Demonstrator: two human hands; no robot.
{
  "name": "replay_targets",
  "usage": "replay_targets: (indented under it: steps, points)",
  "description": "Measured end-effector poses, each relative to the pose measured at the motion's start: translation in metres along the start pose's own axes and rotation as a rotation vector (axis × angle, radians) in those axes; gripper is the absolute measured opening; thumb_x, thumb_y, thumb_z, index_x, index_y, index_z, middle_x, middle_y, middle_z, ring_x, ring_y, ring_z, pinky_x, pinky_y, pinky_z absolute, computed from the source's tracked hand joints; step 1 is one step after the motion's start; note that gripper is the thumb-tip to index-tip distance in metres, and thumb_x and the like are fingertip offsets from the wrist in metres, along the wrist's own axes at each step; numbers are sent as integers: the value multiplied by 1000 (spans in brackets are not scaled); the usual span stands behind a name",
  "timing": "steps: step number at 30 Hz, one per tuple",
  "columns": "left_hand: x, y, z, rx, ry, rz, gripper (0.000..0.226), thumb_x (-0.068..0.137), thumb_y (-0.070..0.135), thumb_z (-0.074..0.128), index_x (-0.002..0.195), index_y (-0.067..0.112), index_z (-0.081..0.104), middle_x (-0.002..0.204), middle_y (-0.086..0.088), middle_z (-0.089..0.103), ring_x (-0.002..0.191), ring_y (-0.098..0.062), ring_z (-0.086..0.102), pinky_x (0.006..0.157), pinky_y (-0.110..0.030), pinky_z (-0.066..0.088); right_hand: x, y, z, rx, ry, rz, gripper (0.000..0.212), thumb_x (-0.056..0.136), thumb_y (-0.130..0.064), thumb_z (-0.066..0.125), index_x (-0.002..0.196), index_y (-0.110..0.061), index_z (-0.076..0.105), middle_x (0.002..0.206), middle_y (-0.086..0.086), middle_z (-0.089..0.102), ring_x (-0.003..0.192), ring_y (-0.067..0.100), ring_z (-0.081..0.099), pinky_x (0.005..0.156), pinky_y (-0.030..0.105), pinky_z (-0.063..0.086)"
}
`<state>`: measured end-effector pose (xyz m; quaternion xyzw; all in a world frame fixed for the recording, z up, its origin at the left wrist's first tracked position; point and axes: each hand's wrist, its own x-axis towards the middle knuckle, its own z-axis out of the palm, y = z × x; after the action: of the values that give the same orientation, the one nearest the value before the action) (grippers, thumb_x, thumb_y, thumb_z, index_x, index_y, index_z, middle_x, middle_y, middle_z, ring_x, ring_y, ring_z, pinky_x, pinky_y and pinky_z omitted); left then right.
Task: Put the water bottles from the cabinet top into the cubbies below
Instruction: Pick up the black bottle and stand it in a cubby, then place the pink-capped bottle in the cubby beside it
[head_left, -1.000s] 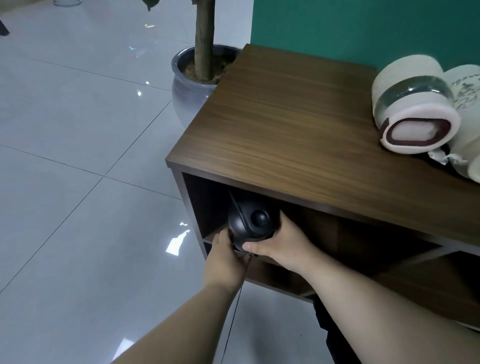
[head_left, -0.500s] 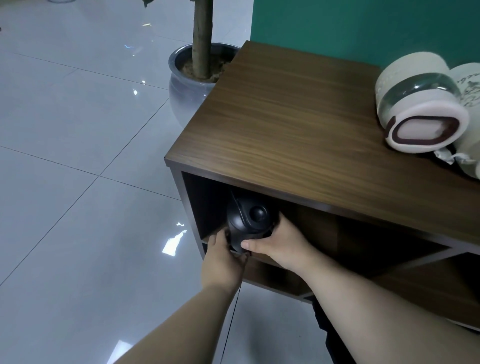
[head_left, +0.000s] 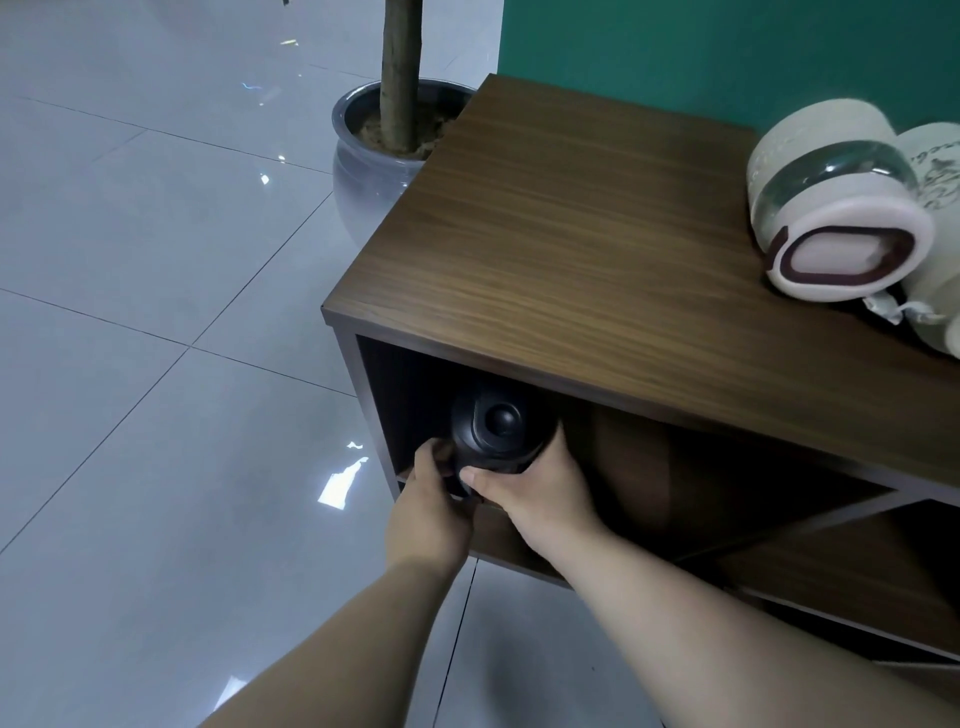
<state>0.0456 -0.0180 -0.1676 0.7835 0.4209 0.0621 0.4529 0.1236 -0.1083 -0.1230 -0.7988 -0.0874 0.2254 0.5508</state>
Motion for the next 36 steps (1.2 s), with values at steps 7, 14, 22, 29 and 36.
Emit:
replay_targets:
  steps: [7, 14, 22, 29, 36]
  points:
    - [0, -1, -3, 35, -11, 16, 51, 94, 24, 62, 141, 31, 43, 110, 7, 72, 91, -18, 71, 80, -40, 59, -5, 1, 12, -43, 119, 34, 102, 36, -49, 85, 128, -26, 48, 122, -4, 69, 111, 12, 67, 99, 39, 54]
    - [0, -4, -3, 54, -16, 48, 57, 92, 22, 64, 143, 32, 40, 124, 7, 69, 94, -19, 70, 81, -40, 58, -5, 4, 8, -113, 72, 69, 92, 48, -30, 93, 128, -23, 49, 124, -3, 68, 113, 14, 65, 99, 35, 51]
    - [-3, -11, -7, 10, -21, 83, 53, 83, 30, 77, 128, 39, 52, 127, 13, 65, 105, -15, 68, 83, -33, 56, -6, 19, -12, -362, -53, 238, 93, 66, -8, 83, 143, -21, 33, 143, 6, 53, 122, 26, 57, 99, 40, 51]
    - [-25, 7, -37, 168, -205, -54, 34, 77, 41, 68, 106, 25, 68, 95, 2, 72, 80, -20, 65, 62, -30, 49, -38, -18, -50, -492, -173, 244, 72, 84, 4, 46, 149, -27, 38, 151, 2, 47, 129, 27, 53, 105, 34, 45]
    - [-75, 79, -91, -6, -302, 20, 28, 79, 45, 74, 91, 20, 70, 75, -3, 70, 66, -22, 62, 62, -30, 49, -113, -92, -103, -277, 88, -69, 27, 83, -12, 62, 101, -31, 69, 100, -11, 72, 92, 3, 65, 91, 32, 52]
